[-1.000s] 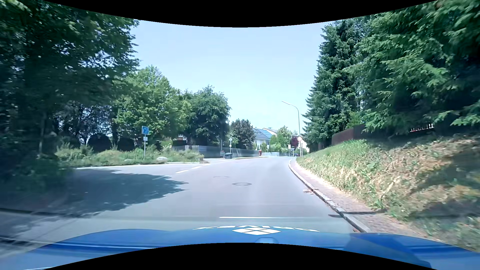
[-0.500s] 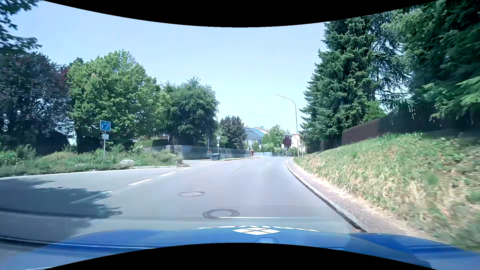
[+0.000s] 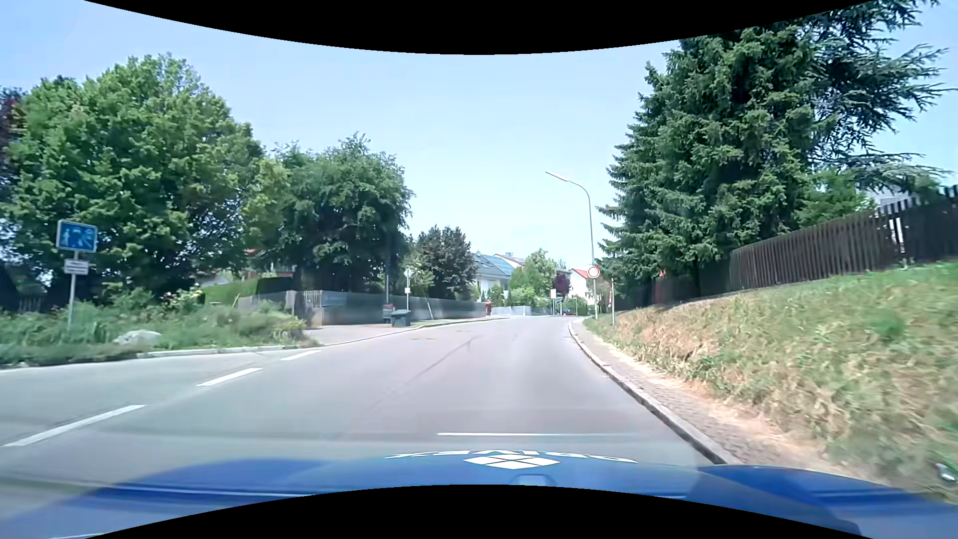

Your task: Follow the waypoints while adhering to traffic rules and regulations

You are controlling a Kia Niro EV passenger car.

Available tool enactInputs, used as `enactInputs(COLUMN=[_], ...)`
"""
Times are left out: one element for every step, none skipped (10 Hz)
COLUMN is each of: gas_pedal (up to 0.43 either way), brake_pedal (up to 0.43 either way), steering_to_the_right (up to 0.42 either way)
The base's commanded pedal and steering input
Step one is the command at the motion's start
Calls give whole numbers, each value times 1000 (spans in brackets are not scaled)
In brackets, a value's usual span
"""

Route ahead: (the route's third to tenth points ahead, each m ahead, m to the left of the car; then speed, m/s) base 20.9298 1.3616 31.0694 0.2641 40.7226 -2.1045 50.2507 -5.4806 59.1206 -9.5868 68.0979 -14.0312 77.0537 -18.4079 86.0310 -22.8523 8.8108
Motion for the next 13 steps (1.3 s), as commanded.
enactInputs(gas_pedal=[98, 98, 98, 98, 98, 79, 67, 67, 67, 67, 67, 67, 39], brake_pedal=[0, 0, 0, 0, 0, 0, 0, 0, 0, 0, 0, 0, 0], steering_to_the_right=[36, 36, 36, 36, 34, 34, 33, 29, 25, 23, 16, 11, 11])
